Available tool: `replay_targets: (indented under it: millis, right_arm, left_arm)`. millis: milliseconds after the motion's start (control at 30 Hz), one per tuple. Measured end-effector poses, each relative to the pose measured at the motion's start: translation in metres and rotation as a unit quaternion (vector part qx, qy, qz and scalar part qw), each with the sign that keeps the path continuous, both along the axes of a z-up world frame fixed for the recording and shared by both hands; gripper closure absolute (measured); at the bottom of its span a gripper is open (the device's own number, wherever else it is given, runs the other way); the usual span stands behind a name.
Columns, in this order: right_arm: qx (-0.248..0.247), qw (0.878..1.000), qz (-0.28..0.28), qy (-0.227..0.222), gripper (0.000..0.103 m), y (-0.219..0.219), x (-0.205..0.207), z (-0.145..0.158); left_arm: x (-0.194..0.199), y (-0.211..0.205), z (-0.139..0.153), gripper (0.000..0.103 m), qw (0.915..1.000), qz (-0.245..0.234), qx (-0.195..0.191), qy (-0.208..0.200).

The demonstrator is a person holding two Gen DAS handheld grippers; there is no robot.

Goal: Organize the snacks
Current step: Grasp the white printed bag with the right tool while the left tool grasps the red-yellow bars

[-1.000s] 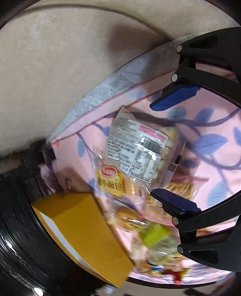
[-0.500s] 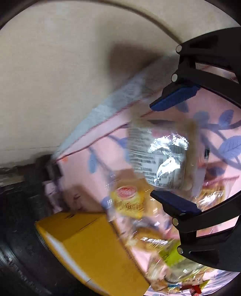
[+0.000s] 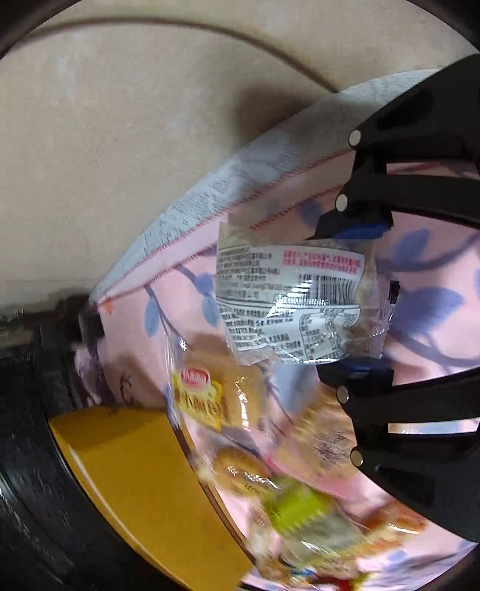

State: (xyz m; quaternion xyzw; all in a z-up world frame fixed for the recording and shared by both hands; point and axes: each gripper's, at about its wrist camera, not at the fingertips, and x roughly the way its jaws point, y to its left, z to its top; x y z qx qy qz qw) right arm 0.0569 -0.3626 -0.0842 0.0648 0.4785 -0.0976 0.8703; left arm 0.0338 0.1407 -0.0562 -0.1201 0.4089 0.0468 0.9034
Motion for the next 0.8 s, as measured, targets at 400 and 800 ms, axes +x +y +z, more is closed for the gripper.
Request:
replay_targets:
  millis: [400,800]
  right_arm:
    - [-0.002,0.999,0.044,0.013,0.052,0.029,-0.014,-0.011]
    - [0.001,0.999,0.048,0.012,0.048,0.029,-0.015,-0.011]
  left_arm:
    - [0.023,-0.007,-0.016,0.008,0.9972,-0.061,0.035,0.026]
    - [0.078,-0.027,-0.059,0.013,0.9916,-0.092,0.066,0.062]
